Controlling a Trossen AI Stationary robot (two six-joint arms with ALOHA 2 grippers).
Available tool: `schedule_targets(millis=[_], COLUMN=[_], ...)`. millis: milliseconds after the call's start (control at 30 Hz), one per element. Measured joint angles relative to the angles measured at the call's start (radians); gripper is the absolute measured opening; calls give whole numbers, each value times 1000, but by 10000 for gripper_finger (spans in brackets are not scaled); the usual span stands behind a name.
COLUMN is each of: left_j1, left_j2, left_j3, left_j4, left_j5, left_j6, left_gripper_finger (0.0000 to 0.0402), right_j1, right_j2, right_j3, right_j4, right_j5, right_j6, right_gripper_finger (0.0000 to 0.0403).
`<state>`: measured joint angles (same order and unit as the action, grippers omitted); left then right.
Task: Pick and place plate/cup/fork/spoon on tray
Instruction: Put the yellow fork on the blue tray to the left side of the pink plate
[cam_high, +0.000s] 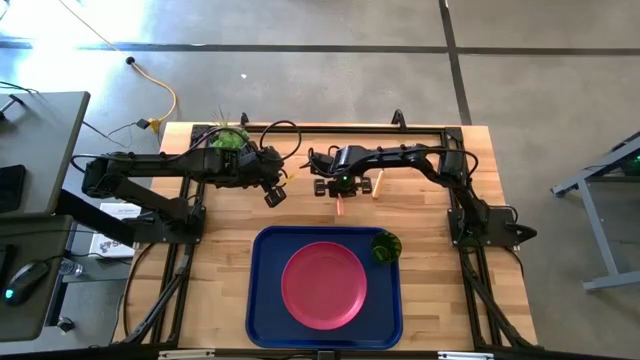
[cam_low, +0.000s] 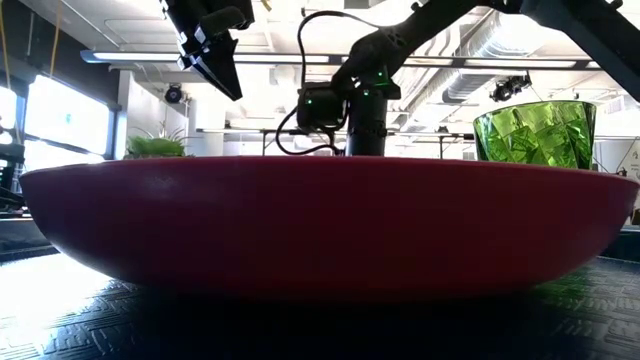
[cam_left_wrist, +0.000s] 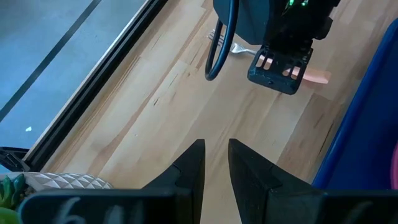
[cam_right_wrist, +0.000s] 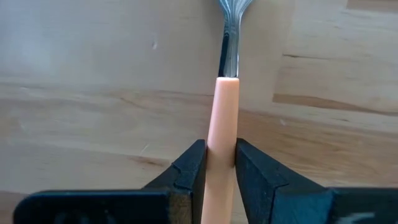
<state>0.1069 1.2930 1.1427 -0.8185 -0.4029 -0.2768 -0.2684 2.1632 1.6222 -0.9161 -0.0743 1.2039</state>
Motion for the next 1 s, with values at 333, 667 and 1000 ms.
schedule_targets(millis=[333,667,1000], left_j1=[0,0,0], left_j2=[0,0,0], left_j3=[0,0,0], left_j4=[0,0,0], left_j5=[0,0,0], left_j6=[26,27,-16], left_gripper_finger=[62,62,62], right_j1=[-14,-24,-34], right_j2=[0,0,-3], right_j3=[0,0,0], right_j4=[0,0,0], right_j5=[-9,-15,-88], right_j6=[0,1,-9], right_gripper_finger=[97,140,140])
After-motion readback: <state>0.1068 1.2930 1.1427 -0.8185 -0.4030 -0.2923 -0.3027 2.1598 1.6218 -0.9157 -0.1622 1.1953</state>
